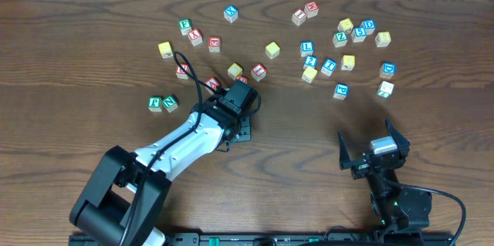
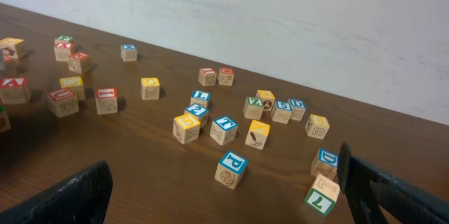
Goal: Spell out ROBOT
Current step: 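Carry the O block toward the placed R block, then lower the O block to the right of R and release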
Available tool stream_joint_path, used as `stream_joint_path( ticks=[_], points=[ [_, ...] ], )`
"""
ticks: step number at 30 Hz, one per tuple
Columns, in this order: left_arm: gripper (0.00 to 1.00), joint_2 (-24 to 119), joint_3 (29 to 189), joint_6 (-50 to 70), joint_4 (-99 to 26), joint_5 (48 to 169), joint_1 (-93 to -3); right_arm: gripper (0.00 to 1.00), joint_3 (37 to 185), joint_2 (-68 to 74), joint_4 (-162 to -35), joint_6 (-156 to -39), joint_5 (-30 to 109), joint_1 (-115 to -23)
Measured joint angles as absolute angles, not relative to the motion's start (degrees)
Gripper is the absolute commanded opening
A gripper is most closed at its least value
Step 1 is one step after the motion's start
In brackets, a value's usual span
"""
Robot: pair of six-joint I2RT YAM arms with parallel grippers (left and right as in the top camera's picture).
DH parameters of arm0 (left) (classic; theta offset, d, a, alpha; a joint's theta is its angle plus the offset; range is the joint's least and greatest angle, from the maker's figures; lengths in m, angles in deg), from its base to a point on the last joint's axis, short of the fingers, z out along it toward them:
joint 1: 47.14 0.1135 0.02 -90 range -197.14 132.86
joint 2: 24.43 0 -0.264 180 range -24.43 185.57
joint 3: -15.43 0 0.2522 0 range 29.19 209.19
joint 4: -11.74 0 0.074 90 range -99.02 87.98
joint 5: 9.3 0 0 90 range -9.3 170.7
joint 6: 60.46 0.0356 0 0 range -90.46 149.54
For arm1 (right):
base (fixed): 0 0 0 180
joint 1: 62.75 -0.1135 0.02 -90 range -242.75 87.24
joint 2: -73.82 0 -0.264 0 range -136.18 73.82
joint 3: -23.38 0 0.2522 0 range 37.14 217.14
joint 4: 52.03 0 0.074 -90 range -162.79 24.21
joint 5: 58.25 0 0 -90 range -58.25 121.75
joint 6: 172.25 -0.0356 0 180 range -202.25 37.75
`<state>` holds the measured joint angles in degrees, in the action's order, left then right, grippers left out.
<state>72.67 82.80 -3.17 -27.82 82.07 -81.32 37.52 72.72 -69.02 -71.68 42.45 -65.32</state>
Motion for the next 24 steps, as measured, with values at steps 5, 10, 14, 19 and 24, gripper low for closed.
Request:
stream_joint_path(
  ticks=[5,10,14,19,24],
  points=[
    [0.07,72.7,84.9,-1.9,-29.6,80.3,-83.7,0.99,37.5,72.7,-69.0,-71.7,42.4,-65.3],
    [0.07,72.7,84.9,-1.9,-30.1,78.0,-84.2,0.99,37.5,72.7,-69.0,-71.7,42.4,-65.3],
    [0.07,72.7,84.9,-1.9,-30.2,75.8,-84.2,0.99,37.5,72.7,-69.0,-71.7,42.4,-65.3],
    [0.07,72.7,84.9,-1.9,-31.3,73.7,-84.2,0.99,37.5,72.7,-69.0,-71.7,42.4,-65.3],
    [0.07,72.9,84.9,-1.9,-31.6,73.0,-84.2,0.99,37.5,72.7,-69.0,-71.7,42.4,-65.3]
  ],
)
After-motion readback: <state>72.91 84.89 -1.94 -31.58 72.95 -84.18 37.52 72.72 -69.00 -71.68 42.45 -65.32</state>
